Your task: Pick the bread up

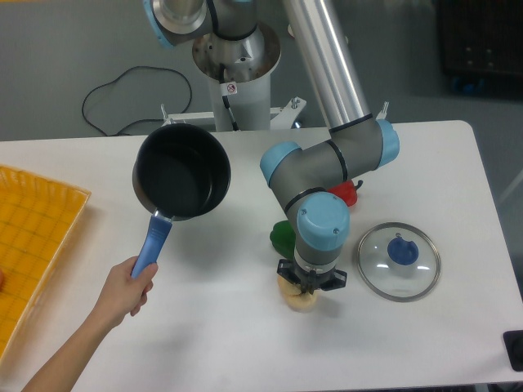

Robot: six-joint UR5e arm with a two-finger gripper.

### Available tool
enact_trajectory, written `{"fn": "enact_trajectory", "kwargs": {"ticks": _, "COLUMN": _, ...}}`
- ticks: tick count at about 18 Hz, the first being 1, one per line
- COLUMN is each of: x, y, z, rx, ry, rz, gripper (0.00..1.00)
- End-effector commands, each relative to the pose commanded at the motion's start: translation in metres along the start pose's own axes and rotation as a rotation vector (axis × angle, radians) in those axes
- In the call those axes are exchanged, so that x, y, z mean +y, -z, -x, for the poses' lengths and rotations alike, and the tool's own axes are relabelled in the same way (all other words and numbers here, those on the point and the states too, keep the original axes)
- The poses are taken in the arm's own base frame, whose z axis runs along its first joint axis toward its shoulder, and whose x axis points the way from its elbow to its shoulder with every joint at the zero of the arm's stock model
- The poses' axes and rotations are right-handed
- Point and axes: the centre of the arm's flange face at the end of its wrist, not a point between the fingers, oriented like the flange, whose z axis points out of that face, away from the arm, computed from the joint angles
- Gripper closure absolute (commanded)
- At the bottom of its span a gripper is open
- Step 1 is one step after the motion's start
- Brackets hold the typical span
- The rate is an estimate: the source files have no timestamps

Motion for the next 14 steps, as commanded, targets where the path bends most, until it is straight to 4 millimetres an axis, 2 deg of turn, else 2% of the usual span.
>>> {"fn": "enact_trajectory", "kwargs": {"ticks": 3, "x": 0.002, "y": 0.016, "z": 0.000, "rx": -0.016, "ry": -0.002, "rz": -0.013, "gripper": 0.90}}
{"fn": "enact_trajectory", "kwargs": {"ticks": 8, "x": 0.011, "y": 0.074, "z": -0.002, "rx": -0.051, "ry": 0.000, "rz": -0.052, "gripper": 0.90}}
{"fn": "enact_trajectory", "kwargs": {"ticks": 11, "x": 0.018, "y": 0.096, "z": -0.006, "rx": -0.050, "ry": -0.003, "rz": -0.049, "gripper": 0.90}}
{"fn": "enact_trajectory", "kwargs": {"ticks": 14, "x": 0.029, "y": 0.122, "z": -0.004, "rx": -0.058, "ry": -0.081, "rz": -0.052, "gripper": 0.91}}
